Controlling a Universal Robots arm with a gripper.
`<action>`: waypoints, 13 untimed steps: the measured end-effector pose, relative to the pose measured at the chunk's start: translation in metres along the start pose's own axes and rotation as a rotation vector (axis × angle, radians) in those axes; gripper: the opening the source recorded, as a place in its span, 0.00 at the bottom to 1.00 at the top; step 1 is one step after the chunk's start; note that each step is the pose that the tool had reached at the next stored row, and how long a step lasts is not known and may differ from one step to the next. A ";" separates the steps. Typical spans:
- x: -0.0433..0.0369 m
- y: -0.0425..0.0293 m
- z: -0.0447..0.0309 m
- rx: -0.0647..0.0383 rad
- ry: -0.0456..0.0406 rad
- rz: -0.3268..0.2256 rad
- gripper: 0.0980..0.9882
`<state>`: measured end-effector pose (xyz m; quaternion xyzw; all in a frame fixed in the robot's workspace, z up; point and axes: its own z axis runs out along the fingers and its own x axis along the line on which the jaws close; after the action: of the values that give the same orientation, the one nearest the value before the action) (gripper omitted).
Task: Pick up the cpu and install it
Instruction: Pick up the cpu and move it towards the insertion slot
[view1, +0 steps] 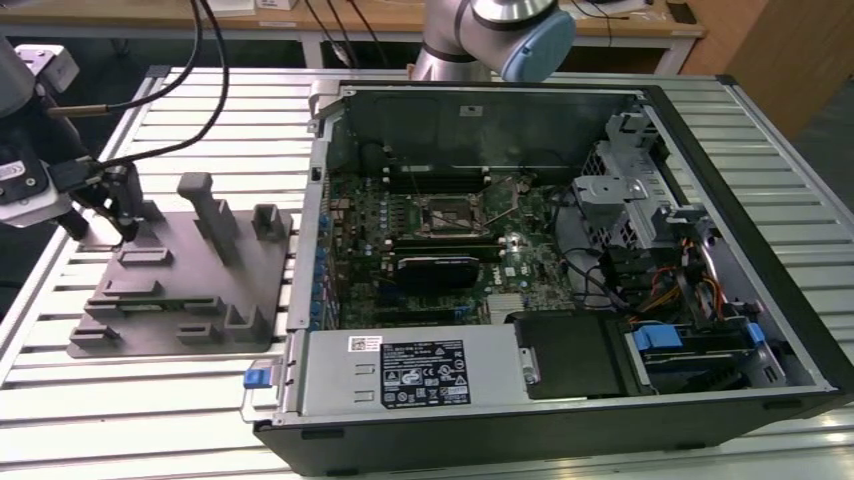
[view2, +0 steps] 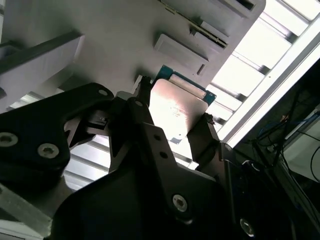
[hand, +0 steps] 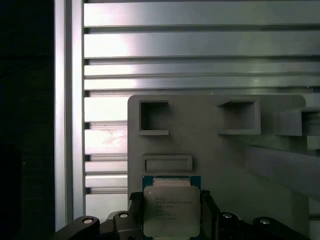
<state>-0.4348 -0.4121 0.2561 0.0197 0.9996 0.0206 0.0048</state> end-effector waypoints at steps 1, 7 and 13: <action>0.0000 0.0001 -0.0022 0.000 -0.0001 0.000 0.50; -0.0001 0.0006 -0.0138 0.000 -0.0010 0.000 0.50; -0.0002 0.0013 -0.0275 0.000 -0.0022 0.000 0.50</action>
<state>-0.4348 -0.4119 0.2837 0.0197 0.9996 0.0206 0.0059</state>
